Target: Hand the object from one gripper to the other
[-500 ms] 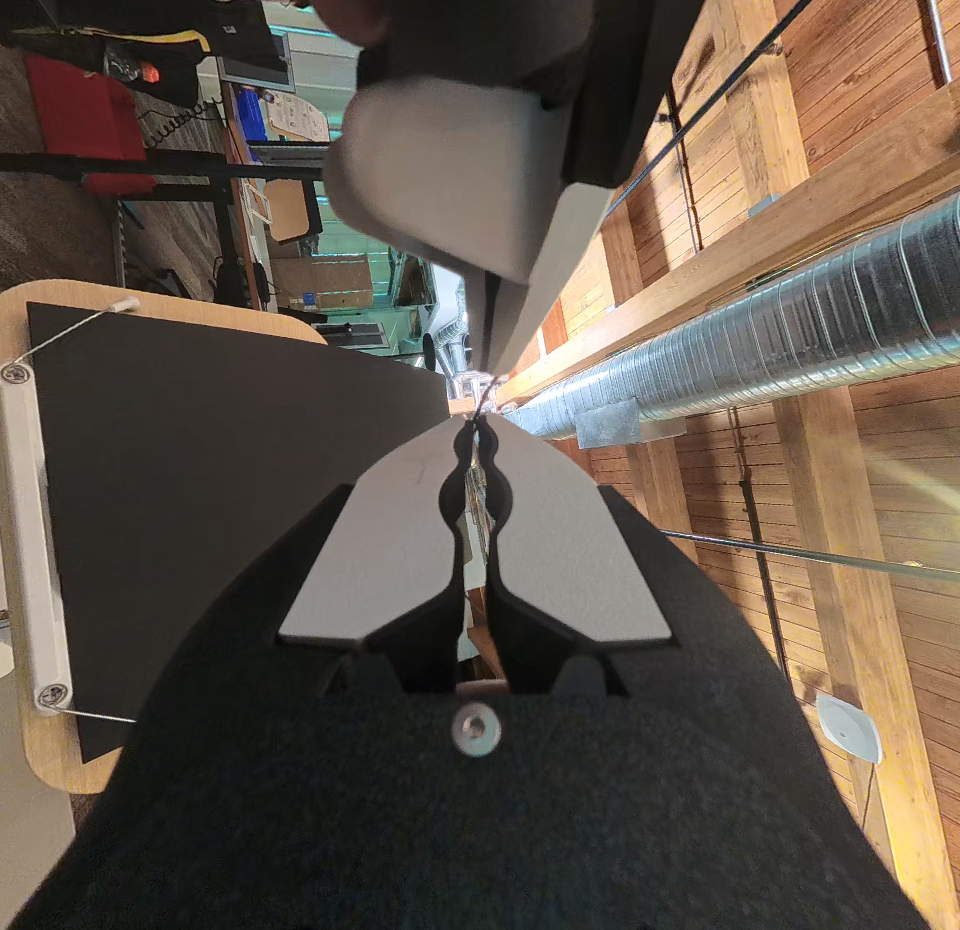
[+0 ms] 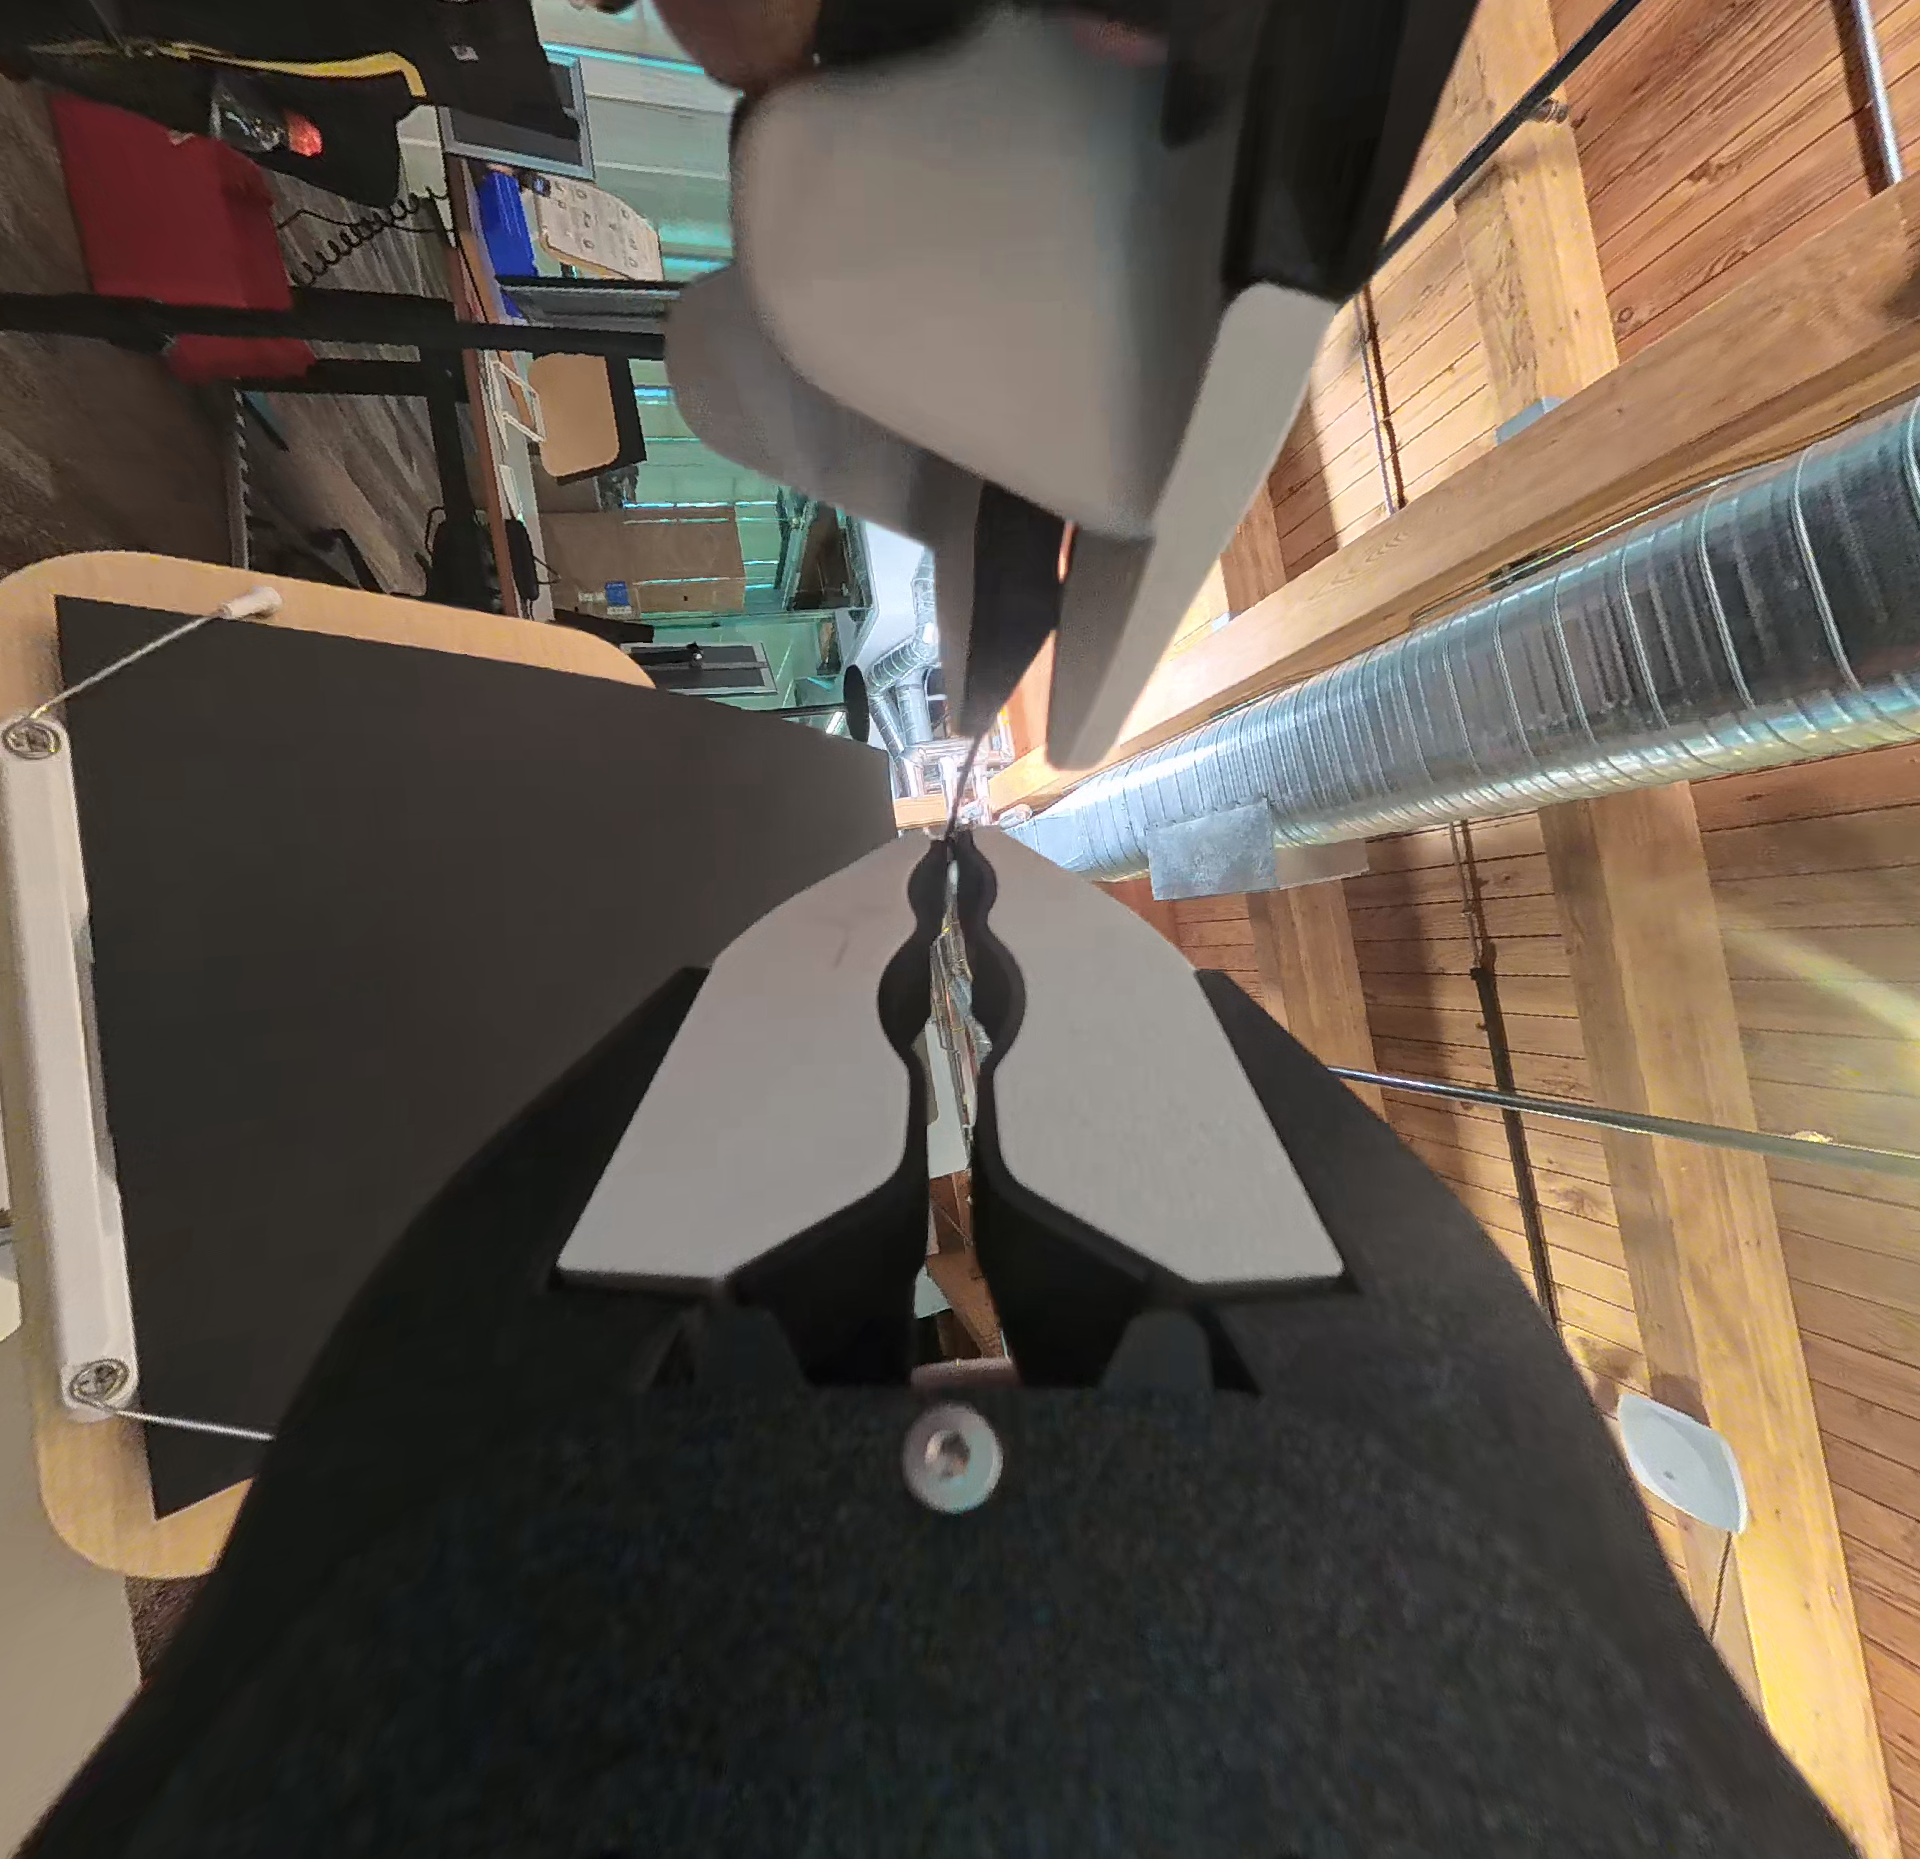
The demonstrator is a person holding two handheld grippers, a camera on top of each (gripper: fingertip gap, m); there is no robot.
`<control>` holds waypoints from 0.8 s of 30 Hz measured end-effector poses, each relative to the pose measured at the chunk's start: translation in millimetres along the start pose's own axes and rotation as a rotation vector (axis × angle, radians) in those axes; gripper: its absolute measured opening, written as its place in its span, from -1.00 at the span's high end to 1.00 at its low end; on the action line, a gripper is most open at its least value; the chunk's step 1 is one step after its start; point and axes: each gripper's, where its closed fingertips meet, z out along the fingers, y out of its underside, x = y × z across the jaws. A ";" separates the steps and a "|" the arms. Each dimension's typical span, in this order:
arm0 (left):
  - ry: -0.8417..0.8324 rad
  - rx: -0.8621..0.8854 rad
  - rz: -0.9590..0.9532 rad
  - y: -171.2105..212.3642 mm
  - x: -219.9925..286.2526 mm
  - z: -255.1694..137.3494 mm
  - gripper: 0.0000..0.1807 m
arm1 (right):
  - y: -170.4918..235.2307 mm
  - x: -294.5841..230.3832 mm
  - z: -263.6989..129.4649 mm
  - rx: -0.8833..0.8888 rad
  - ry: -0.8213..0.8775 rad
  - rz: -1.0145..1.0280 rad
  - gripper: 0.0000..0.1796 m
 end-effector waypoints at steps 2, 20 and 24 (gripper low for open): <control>-0.015 -0.020 0.022 3.2 -1.1 1.9 0.76 | -4.5 0.3 0.0 0.016 0.004 -0.001 0.99; -0.020 0.075 0.135 -15.9 -2.8 -35.9 1.00 | -4.0 12.4 -17.4 0.108 -0.294 0.980 0.24; 0.014 0.145 0.348 -26.2 25.2 -46.9 1.00 | -9.7 48.9 -22.9 0.304 -0.512 1.763 0.50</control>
